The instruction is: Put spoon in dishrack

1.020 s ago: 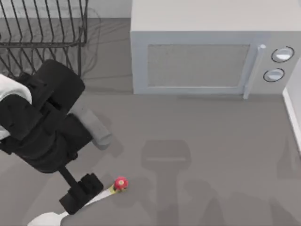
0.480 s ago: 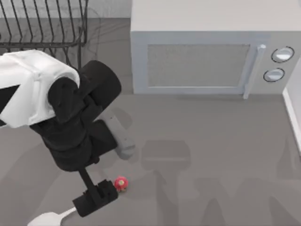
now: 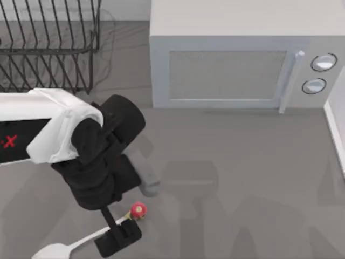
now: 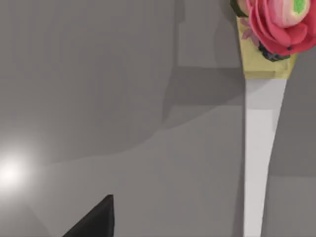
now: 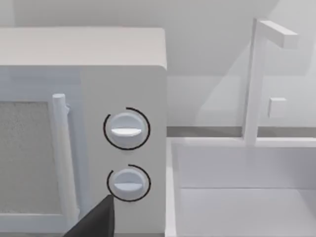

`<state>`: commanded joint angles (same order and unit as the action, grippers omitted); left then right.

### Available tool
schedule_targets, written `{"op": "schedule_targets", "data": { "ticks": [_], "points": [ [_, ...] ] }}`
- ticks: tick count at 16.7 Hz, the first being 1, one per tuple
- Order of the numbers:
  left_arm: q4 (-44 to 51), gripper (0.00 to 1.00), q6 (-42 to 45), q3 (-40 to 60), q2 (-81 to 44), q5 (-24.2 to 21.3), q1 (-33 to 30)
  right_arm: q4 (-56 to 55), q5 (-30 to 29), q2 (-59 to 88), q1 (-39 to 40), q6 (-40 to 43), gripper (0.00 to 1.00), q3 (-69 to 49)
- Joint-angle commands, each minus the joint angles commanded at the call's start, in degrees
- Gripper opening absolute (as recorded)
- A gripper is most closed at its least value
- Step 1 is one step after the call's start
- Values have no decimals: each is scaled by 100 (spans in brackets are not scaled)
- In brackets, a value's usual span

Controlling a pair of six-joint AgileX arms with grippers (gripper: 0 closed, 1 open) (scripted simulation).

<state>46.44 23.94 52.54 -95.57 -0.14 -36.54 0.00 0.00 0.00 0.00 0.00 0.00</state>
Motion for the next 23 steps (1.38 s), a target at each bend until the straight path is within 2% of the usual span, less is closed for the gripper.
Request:
{"op": "schedule_targets", "data": {
  "ticks": [4, 10, 23],
  "points": [
    [-1024, 100, 9, -537, -481, -1, 2, 0, 0, 0, 0, 0, 100, 0],
    [-1203, 100, 10, -648, -578, -1, 3, 0, 0, 0, 0, 0, 100, 0],
    [-1203, 2, 10, -648, -578, -1, 3, 0, 0, 0, 0, 0, 100, 0]
  ]
}}
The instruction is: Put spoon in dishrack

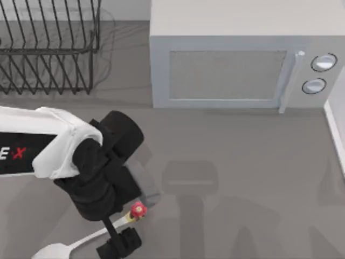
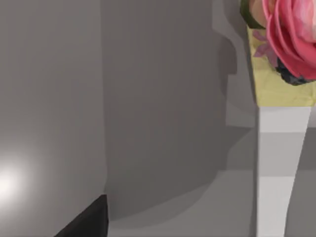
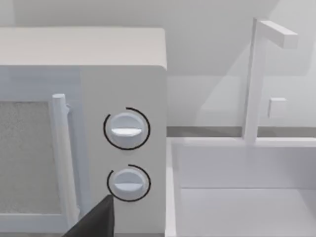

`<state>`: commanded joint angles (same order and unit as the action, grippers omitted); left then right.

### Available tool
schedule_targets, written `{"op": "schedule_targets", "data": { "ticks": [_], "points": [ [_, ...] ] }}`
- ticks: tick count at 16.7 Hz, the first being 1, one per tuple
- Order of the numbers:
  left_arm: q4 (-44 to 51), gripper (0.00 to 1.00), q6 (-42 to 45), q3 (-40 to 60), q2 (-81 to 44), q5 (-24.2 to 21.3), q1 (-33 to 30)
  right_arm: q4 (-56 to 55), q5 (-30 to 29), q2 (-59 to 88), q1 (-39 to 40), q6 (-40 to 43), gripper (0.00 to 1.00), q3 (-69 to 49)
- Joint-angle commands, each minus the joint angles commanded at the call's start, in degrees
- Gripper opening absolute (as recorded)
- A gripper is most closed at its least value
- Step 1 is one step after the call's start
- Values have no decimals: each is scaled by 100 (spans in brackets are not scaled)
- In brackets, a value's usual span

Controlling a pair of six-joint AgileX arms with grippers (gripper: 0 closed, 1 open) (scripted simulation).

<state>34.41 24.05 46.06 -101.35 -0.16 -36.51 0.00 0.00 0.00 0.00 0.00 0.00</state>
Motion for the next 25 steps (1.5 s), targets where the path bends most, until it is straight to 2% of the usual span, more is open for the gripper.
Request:
{"op": "schedule_targets", "data": {
  "ticks": [8, 9, 13, 16, 22, 25],
  "points": [
    [0, 0, 0, 0, 0, 0, 0, 0, 0, 0, 0, 0, 100, 0],
    [354, 0, 0, 164, 378, -81, 16, 0, 0, 0, 0, 0, 100, 0],
    [760, 0, 5, 562, 418, -81, -9, 0, 0, 0, 0, 0, 100, 0],
    [1684, 0, -12, 1338, 556, -80, -23, 0, 0, 0, 0, 0, 100, 0],
    [4160, 0, -33, 3109, 1003, -79, -60, 0, 0, 0, 0, 0, 100, 0],
    [4886, 0, -57, 3741, 1244, -78, -50, 0, 0, 0, 0, 0, 100, 0]
  ]
}}
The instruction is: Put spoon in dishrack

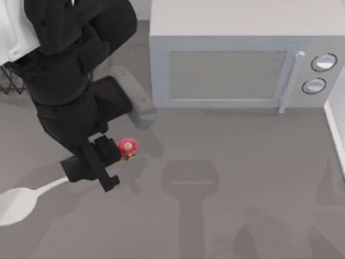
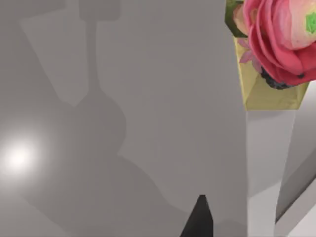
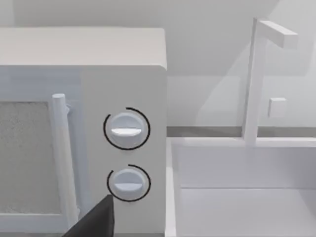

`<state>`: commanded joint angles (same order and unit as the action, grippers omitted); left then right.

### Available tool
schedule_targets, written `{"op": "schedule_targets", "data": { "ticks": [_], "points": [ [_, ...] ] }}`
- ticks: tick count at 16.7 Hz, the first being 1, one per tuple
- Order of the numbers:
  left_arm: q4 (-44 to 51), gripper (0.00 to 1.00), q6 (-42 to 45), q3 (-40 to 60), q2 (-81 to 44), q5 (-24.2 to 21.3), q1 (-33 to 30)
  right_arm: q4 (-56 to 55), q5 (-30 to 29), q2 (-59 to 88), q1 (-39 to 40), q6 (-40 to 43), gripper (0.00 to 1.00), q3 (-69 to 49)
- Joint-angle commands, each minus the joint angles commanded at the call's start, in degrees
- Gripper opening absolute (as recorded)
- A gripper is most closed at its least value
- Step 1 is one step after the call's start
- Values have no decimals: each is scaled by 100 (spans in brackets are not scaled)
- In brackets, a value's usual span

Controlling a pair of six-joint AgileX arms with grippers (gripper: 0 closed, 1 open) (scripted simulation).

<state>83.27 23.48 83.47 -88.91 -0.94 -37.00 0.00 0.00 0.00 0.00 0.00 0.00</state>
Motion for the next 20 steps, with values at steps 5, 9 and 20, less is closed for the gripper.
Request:
{"op": "schedule_targets", "data": {
  "ticks": [5, 9, 20],
  "points": [
    [187, 0, -12, 182, 94, 0, 11, 0, 0, 0, 0, 0, 100, 0],
    [-16, 0, -36, 119, 186, -41, 122, 0, 0, 0, 0, 0, 100, 0],
    [-4282, 0, -1281, -1128, 2166, -681, 2786, 0, 0, 0, 0, 0, 100, 0]
  ]
}}
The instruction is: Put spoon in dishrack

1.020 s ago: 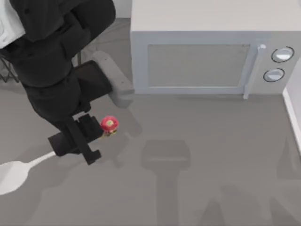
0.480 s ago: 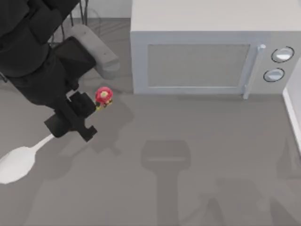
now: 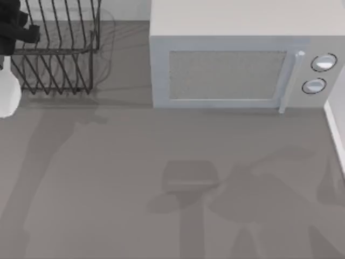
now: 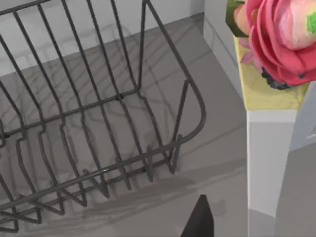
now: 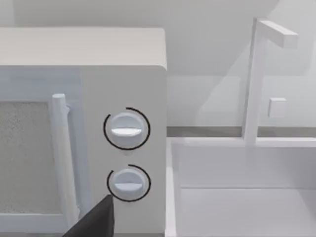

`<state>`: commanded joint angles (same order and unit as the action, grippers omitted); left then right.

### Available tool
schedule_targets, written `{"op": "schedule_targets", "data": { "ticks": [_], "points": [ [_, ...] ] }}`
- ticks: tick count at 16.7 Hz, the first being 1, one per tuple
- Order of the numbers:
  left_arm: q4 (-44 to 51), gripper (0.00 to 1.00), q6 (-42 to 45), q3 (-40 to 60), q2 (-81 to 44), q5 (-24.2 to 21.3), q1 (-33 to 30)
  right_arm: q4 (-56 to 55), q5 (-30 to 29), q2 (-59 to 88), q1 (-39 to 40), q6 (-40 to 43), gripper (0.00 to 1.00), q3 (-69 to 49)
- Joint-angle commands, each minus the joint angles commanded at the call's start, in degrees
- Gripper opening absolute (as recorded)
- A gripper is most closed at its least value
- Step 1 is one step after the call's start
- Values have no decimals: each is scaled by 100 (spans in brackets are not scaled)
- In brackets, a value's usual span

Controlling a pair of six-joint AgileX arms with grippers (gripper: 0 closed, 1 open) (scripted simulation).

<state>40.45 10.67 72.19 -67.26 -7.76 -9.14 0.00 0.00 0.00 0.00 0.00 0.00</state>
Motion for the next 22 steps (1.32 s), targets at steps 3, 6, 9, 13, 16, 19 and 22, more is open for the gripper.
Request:
{"op": "schedule_targets", "data": {
  "ticks": [3, 6, 9, 13, 16, 19, 22],
  "points": [
    [-1396, 0, -445, -414, 705, -184, 906, 0, 0, 0, 0, 0, 100, 0],
    [-2341, 0, -804, -707, 1304, -332, 1604, 0, 0, 0, 0, 0, 100, 0],
    [-2737, 0, -987, -834, 1612, -407, 1939, 0, 0, 0, 0, 0, 100, 0],
    [-2741, 0, -976, -814, 1608, -401, 1932, 0, 0, 0, 0, 0, 100, 0],
    [-2941, 0, -980, -815, 1409, -388, 1909, 0, 0, 0, 0, 0, 100, 0],
    [-3671, 0, -987, -866, 697, -315, 1849, 0, 0, 0, 0, 0, 100, 0],
    [-4893, 0, -977, -1023, -355, -207, 1746, 0, 0, 0, 0, 0, 100, 0]
  ]
}}
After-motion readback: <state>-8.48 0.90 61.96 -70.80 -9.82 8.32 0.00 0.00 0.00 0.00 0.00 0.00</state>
